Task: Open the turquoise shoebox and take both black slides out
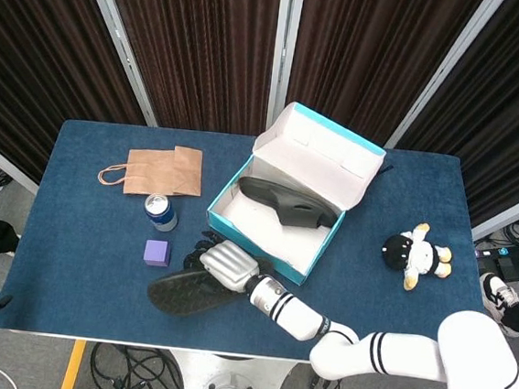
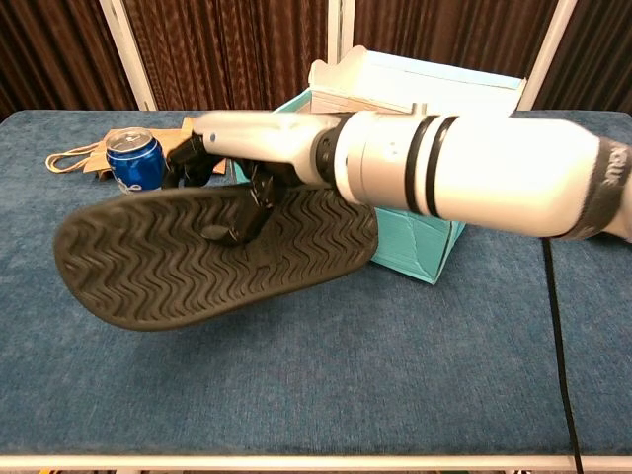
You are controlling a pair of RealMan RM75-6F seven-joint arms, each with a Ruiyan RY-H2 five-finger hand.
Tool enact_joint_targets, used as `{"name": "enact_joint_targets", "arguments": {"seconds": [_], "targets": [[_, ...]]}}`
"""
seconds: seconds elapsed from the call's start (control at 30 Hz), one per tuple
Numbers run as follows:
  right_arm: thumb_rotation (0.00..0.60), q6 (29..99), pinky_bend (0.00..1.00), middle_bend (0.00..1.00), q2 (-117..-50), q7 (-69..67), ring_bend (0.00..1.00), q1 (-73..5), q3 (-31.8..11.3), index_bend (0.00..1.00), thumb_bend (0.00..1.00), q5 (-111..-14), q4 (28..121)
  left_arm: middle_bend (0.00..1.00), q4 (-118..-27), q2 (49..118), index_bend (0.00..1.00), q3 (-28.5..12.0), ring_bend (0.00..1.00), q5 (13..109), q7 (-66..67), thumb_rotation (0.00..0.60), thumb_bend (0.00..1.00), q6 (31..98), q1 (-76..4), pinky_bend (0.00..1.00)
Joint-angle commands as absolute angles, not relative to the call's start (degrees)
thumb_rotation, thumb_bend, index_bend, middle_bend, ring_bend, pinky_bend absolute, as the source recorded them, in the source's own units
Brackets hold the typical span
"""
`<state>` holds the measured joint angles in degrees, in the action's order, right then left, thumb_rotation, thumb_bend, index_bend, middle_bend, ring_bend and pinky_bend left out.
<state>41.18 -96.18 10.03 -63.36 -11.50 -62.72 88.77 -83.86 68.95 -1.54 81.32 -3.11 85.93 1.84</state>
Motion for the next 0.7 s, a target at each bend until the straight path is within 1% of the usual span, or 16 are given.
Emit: {"name": "enact_joint_targets", "arguments": {"seconds": [0.03, 0.07, 0.1, 0.13, 0.27, 0.4, 0.57, 0.7], "targets": [[0.600, 40.2, 0.00, 0.13, -97.6, 12.1, 0.00, -64.4, -10.6, 0.18, 0.16, -61.7, 86.1, 0.09, -83.7, 69.1, 0.17, -1.6, 0.01, 81.2, -3.3, 0.600, 0.00, 85.9, 1.9, 0.05], [0.600, 40.2, 0.00, 0.07, -97.6, 12.3, 0.00, -64.5, -10.6, 0.09, 0.09, -61.4, 85.9, 0.09, -83.6, 69.1, 0.17, -1.6, 0.01, 81.2, -3.4, 0.600, 0.00, 85.9, 1.9, 0.05], [0.600, 40.2, 0.00, 0.04, -97.5, 12.4, 0.00, -64.5, -10.7, 0.04, 0.05, -61.2, 85.9, 0.09, -83.5, 69.2, 0.17, -1.6, 0.01, 81.3, -3.5, 0.600, 0.00, 85.9, 1.9, 0.05], [0.600, 40.4, 0.00, 0.02, -97.2, 12.5, 0.00, -64.4, -10.9, 0.01, 0.02, -61.1, 86.0, 0.09, -83.4, 69.2, 0.17, -1.6, 0.01, 81.3, -3.5, 0.600, 0.00, 85.9, 1.9, 0.05], [0.600, 42.1, 0.00, 0.00, -94.9, 12.1, 0.00, -63.4, -11.6, 0.00, 0.00, -61.9, 87.8, 0.09, -83.3, 69.3, 0.17, -1.6, 0.01, 81.4, -3.6, 0.600, 0.00, 86.0, 1.9, 0.05], [0.600, 45.0, 0.00, 0.00, -90.5, 10.9, 0.00, -61.1, -12.7, 0.00, 0.00, -62.3, 90.3, 0.09, -83.3, 69.2, 0.17, -1.7, 0.01, 81.5, -3.6, 0.600, 0.00, 86.0, 1.8, 0.05], [0.600, 48.6, 0.00, 0.09, -85.5, 11.2, 0.00, -58.3, -13.8, 0.00, 0.00, -60.4, 90.9, 0.09, -83.2, 69.3, 0.17, -1.7, 0.01, 81.8, -3.8, 0.600, 0.00, 85.9, 1.7, 0.05], [0.600, 50.2, 0.00, 0.15, -82.6, 15.8, 0.00, -57.5, -14.2, 0.00, 0.00, -54.4, 89.7, 0.09, -83.2, 69.4, 0.17, -1.7, 0.01, 81.9, -3.9, 0.600, 0.00, 85.6, 1.5, 0.05]]}}
